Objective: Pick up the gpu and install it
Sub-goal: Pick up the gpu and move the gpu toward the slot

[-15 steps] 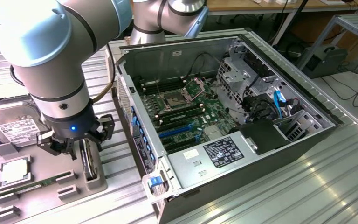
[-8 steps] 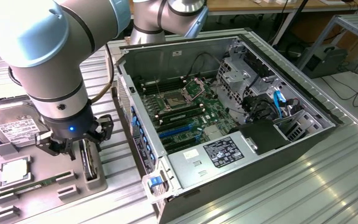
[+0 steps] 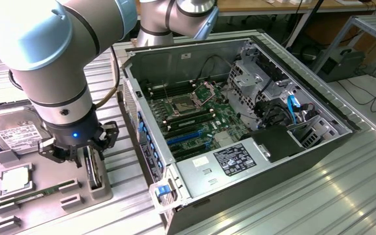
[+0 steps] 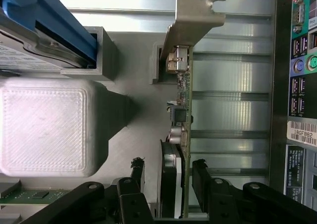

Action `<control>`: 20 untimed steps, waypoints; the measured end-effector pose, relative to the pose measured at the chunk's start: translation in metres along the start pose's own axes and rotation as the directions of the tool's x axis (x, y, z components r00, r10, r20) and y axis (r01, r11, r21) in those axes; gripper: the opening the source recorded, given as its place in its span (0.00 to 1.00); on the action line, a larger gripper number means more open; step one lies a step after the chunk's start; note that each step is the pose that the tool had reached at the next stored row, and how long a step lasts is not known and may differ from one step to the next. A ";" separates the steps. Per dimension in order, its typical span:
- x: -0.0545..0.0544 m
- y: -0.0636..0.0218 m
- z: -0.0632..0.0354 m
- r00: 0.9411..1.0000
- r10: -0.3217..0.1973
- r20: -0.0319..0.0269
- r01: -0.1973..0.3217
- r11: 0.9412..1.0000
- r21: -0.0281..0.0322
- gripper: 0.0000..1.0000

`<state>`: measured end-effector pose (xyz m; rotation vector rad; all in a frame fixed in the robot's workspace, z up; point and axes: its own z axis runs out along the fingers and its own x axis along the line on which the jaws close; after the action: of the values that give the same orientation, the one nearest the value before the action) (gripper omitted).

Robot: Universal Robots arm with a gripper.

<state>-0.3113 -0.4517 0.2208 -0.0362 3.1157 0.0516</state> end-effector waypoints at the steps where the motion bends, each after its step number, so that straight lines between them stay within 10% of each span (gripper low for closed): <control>1: 0.000 0.0000 0.0000 1.000 0.000 0.000 0.000 1.000 0.000 0.51; 20: 0.000 0.0000 0.0000 1.000 0.000 0.000 0.000 1.000 0.000 0.29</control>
<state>-0.3113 -0.4517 0.2208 -0.0361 3.1157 0.0515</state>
